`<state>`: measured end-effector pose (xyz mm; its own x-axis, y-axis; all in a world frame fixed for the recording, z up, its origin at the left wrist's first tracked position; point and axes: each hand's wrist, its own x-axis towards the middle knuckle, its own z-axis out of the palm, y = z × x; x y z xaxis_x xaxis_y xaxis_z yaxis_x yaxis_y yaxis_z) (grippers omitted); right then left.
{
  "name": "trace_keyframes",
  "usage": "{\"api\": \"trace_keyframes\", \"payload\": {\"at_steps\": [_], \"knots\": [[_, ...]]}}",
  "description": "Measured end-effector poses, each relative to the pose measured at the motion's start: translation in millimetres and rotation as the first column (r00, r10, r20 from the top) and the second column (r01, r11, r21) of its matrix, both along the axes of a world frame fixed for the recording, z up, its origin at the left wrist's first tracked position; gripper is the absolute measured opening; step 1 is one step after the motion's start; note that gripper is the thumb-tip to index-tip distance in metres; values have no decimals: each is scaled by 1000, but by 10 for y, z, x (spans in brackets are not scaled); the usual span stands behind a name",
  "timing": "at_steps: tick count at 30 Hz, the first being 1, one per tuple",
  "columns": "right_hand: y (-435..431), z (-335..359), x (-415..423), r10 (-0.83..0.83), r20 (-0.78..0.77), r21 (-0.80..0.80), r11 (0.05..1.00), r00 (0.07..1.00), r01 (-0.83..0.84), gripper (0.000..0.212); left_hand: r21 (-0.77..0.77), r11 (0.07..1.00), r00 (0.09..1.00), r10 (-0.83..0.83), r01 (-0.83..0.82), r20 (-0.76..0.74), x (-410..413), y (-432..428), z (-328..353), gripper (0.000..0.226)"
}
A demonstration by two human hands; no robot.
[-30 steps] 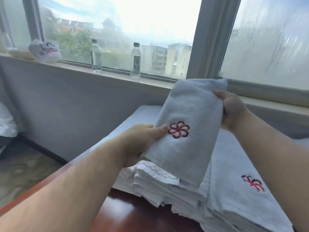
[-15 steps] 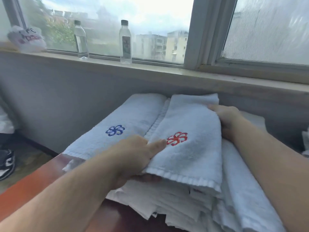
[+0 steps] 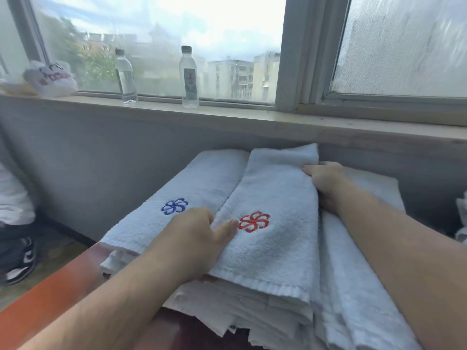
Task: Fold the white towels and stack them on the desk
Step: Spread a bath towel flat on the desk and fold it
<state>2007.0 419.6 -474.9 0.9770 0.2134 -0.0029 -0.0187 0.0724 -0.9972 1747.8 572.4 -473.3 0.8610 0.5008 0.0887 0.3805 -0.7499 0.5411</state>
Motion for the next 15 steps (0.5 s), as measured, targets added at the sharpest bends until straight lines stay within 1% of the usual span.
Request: {"api": "trace_keyframes", "payload": {"at_steps": [4,5,6,7,8,9,10,11,12,13,14,15], "knots": [[15,4,1,-8,-27,-40,999,1000,7,20,-10,999,999,42,-42,31,-15,77,70,36],[18,13,-12,-24,-19,-69,997,1000,22,24,-3,999,998,50,-50,25,-21,91,84,34],[22,24,-25,-61,23,-138,988,998,63,29,19,998,998,57,-57,17,-22,96,86,35],[21,40,-45,-117,127,-262,954,985,147,37,63,996,998,64,-66,30,-13,94,81,37],[15,59,-72,-163,297,-385,881,941,274,44,116,990,995,65,-73,78,15,85,81,39],[7,90,-113,-160,479,-446,802,863,397,47,154,986,988,43,-66,147,62,61,96,37],[13,137,-154,-110,625,-462,746,773,480,44,168,985,977,1,-38,211,120,22,125,35],[31,207,-178,-24,702,-485,715,711,503,36,171,985,968,-52,10,246,190,-28,161,34],[63,274,-186,86,715,-546,689,693,477,30,168,983,964,-108,68,242,262,-88,188,36],[106,328,-174,202,673,-640,641,712,423,28,167,978,966,-162,129,202,334,-151,195,41],[153,354,-150,297,591,-742,565,750,361,30,176,967,968,-209,184,136,402,-206,168,50],[200,344,-113,360,494,-831,464,791,307,35,193,954,969,-242,228,53,451,-247,105,61]]}}
